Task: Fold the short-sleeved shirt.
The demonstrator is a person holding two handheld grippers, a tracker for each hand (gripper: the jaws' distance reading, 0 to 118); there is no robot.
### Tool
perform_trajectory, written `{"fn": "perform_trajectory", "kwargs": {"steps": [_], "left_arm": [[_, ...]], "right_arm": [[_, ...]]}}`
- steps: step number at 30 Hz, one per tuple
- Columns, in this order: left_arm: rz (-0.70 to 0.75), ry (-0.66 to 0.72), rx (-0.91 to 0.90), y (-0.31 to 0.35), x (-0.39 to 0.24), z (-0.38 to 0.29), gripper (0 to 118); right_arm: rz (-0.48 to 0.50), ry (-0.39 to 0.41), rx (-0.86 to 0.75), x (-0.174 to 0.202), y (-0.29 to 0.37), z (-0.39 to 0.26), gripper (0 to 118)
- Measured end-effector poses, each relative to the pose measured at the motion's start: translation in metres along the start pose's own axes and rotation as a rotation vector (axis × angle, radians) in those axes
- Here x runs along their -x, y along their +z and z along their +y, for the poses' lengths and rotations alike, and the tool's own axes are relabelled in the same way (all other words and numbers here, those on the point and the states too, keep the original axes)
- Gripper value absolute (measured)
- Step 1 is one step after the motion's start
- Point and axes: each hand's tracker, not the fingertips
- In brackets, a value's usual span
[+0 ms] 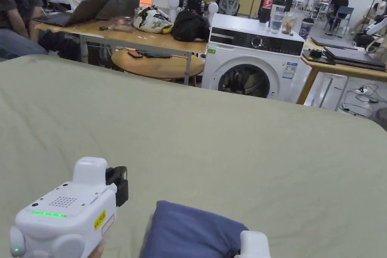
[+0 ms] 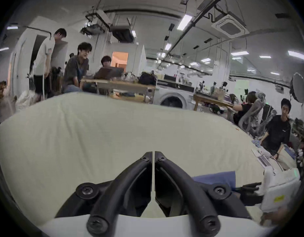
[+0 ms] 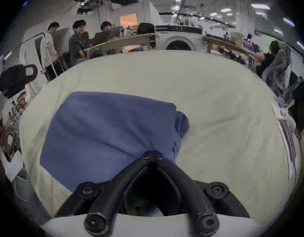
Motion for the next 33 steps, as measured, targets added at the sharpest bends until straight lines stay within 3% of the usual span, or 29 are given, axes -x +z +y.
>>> {"fn": "perform_trajectory", "kwargs": {"steps": [6, 8, 10, 11, 12, 16, 21, 25, 26, 28, 29, 31, 33], "left_arm": [[-0.148, 0.119, 0.282, -0.02, 0.028, 0.001, 4], [-0.252, 0.185, 0.434, -0.035, 0.045, 0.001, 29], [-0.357, 0.282, 0.543, -0.046, 0.06, -0.005, 65], [-0.382, 0.33, 0.583, -0.053, 0.069, -0.009, 76], [-0.397, 0.369, 0.615, -0.058, 0.075, -0.013, 80], [-0.543, 0.504, 0.731, -0.087, 0.087, -0.042, 80], [-0.775, 0.565, 0.773, -0.124, 0.068, -0.068, 80], [-0.798, 0.584, 0.794, -0.124, 0.033, -0.073, 80], [-0.812, 0.579, 0.794, -0.132, 0.035, -0.073, 77], [-0.733, 0.54, 0.771, -0.128, 0.034, -0.073, 27], [-0.655, 0.525, 0.778, -0.132, 0.039, -0.076, 24], [-0.71, 0.651, 0.804, -0.135, 0.05, -0.088, 21], [-0.706, 0.611, 0.77, -0.13, 0.046, -0.087, 20]], "right_arm": [[-0.012, 0.039, 0.014, 0.002, -0.001, 0.01, 0], [-0.005, 0.034, 0.02, 0.001, 0.0, 0.011, 0], [-0.001, 0.04, 0.024, 0.0, 0.002, 0.012, 0], [0.001, 0.04, 0.026, 0.0, 0.002, 0.012, 0], [0.003, 0.04, 0.027, 0.0, 0.002, 0.013, 0], [0.004, 0.043, 0.03, 0.0, 0.002, 0.012, 0], [0.008, 0.038, 0.03, 0.0, 0.004, 0.012, 0], [0.012, 0.033, 0.027, -0.002, 0.004, 0.011, 0], [0.012, 0.032, 0.026, -0.002, 0.005, 0.01, 0], [0.01, 0.028, 0.022, -0.002, 0.005, 0.01, 0], [0.011, 0.023, 0.018, -0.002, 0.007, 0.009, 0], [0.02, 0.017, 0.009, -0.002, 0.008, 0.009, 0], [0.02, 0.021, 0.002, 0.0, 0.007, 0.009, 0]]}}
